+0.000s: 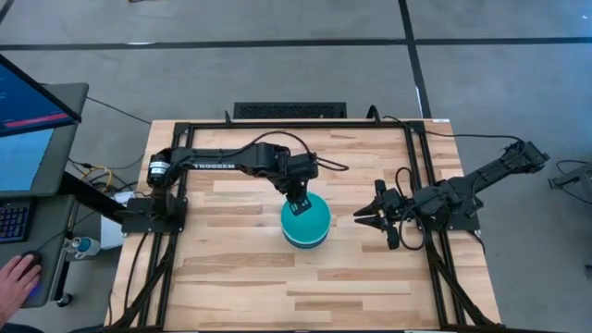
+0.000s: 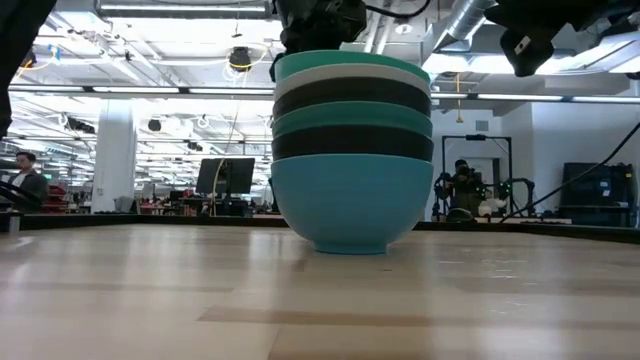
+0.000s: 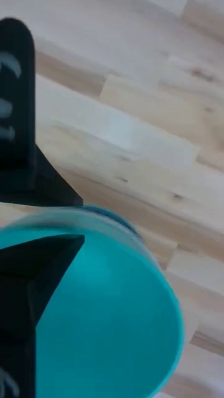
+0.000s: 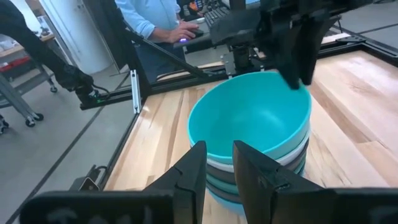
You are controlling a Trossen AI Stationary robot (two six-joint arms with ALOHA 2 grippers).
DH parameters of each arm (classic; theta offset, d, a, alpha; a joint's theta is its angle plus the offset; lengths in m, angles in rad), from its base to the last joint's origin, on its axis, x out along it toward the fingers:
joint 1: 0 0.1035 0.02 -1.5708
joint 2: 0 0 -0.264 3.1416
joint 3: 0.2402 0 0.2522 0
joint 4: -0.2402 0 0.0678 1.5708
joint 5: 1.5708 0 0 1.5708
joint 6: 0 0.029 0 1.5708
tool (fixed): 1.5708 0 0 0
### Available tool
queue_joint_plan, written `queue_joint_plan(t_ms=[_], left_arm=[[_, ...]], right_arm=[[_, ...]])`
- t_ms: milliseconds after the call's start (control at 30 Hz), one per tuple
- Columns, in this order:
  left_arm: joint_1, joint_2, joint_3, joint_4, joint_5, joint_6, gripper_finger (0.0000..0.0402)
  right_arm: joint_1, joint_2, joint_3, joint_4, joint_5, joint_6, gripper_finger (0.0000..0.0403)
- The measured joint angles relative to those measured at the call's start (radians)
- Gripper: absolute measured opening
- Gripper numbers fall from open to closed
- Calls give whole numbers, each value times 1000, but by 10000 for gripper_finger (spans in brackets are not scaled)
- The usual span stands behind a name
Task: Nest bowls inside each other
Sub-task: Return to Home Position
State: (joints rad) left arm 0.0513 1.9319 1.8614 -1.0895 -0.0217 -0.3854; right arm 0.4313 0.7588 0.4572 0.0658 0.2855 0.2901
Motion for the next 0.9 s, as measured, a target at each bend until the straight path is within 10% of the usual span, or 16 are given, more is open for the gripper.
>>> queue_joint_plan(t_ms=[900], left_arm=[[-68,-43,486,-44,-57,143,73]], right_arm=[[8,-200,2,244,-15,54,102]])
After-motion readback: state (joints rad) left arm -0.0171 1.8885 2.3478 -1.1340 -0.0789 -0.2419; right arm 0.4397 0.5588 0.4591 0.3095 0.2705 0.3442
